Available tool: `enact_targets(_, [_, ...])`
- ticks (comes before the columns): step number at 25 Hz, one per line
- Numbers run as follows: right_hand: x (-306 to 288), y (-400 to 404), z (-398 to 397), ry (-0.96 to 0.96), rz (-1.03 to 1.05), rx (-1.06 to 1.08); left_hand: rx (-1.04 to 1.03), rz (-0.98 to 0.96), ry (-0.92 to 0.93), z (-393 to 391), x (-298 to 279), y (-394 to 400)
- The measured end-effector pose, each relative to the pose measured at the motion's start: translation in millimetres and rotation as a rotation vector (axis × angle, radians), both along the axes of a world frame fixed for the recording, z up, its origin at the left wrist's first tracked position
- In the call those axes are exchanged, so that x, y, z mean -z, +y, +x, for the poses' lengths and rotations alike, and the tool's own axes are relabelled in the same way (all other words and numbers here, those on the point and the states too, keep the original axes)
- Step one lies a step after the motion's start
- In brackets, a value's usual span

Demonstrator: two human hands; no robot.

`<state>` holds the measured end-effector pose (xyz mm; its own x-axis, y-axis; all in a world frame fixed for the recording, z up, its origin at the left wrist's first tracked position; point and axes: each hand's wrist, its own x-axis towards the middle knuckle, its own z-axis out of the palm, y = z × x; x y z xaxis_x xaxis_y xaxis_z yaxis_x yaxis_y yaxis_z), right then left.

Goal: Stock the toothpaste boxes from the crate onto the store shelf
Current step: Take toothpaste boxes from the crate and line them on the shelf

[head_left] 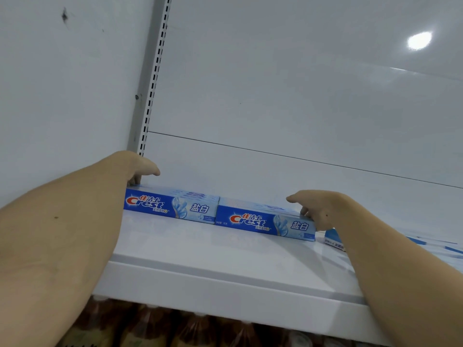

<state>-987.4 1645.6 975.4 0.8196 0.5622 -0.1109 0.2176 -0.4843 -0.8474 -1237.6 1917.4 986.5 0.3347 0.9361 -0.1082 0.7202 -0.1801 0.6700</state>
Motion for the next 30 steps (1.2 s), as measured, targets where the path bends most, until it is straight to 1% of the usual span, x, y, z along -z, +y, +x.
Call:
enact_targets(2, [1, 3, -3, -0.093, -0.103, 0.003, 0.004, 0.115, 0.146, 4, 1, -7])
enact_targets(3, [1, 4, -6, -0.203, -0.197, -0.013, 0.019, 0.204, 0.221, 8, 0, -12])
enact_targets(4, [-2, 5, -10, -0.344, -0.284, -0.036, 0.056, 0.316, 0.253, 13, -3, -19])
enact_targets(5, [-5, 5, -17, -0.507, -0.33, -0.052, 0.132, 0.419, 0.23, 19, -10, -27])
enact_targets(6, [-10, 4, -22, -0.598, -0.322, -0.048, 0.271, 0.469, 0.166, 28, -19, -36])
enact_targets(7, [-14, 2, -23, -0.63, -0.314, -0.066, 0.462, 0.434, 0.1, 37, -26, -51])
enact_targets(8, [-17, -1, -22, -0.625, -0.331, -0.126, 0.647, 0.338, 0.091, 48, -30, -71])
enact_targets(9, [-17, -7, -24, -0.579, -0.377, -0.211, 0.773, 0.263, 0.167, 60, -30, -89])
enact_targets(10, [-15, -11, -22, -0.514, -0.447, -0.286, 0.841, 0.245, 0.287, 72, -29, -101])
enact_targets(11, [-10, -14, -19, -0.5, -0.505, -0.336, 0.859, 0.28, 0.415, 82, -25, -107])
enact_targets(12, [-4, -15, -15, -0.536, -0.555, -0.364, 0.85, 0.357, 0.511, 91, -20, -108])
enact_targets(13, [1, -16, -13, -0.584, -0.57, -0.373, 0.838, 0.438, 0.566, 98, -16, -107])
enact_targets(14, [3, -16, -11, -0.617, -0.561, -0.369, 0.83, 0.49, 0.589, 102, -15, -106])
enact_targets(16, [-3, -18, -15, -0.655, -0.534, -0.378, 0.805, 0.527, 0.64, 101, -19, -108])
enact_targets(17, [-11, -23, -18, -0.711, -0.514, -0.38, 0.79, 0.545, 0.658, 98, -22, -115])
enact_targets(18, [-22, -30, -20, -0.798, -0.465, -0.376, 0.775, 0.564, 0.64, 95, -29, -125])
enact_targets(19, [-36, -43, -24, -0.879, -0.388, -0.358, 0.767, 0.563, 0.576, 91, -36, -138])
enact_targets(20, [-50, -59, -25, -0.917, -0.279, -0.321, 0.761, 0.551, 0.48, 87, -44, -155])
enact_targets(22, [-72, -99, -20, -0.892, -0.083, -0.265, 0.766, 0.543, 0.3, 85, -54, -199])
enact_targets(23, [-78, -123, -17, -0.868, -0.041, -0.263, 0.783, 0.531, 0.228, 87, -55, -222])
enact_targets(25, [-77, -172, -11, -0.852, -0.061, -0.299, 0.827, 0.45, 0.106, 97, -47, -269])
enact_targets(26, [-73, -194, -6, -0.852, -0.104, -0.334, 0.854, 0.399, 0.08, 105, -41, -292])
enact_targets(27, [-67, -220, 1, -0.84, -0.16, -0.37, 0.877, 0.353, 0.089, 114, -33, -319])
enact_targets(30, [-51, -276, 20, -0.733, -0.386, -0.484, 0.902, 0.253, 0.197, 136, -13, -381])
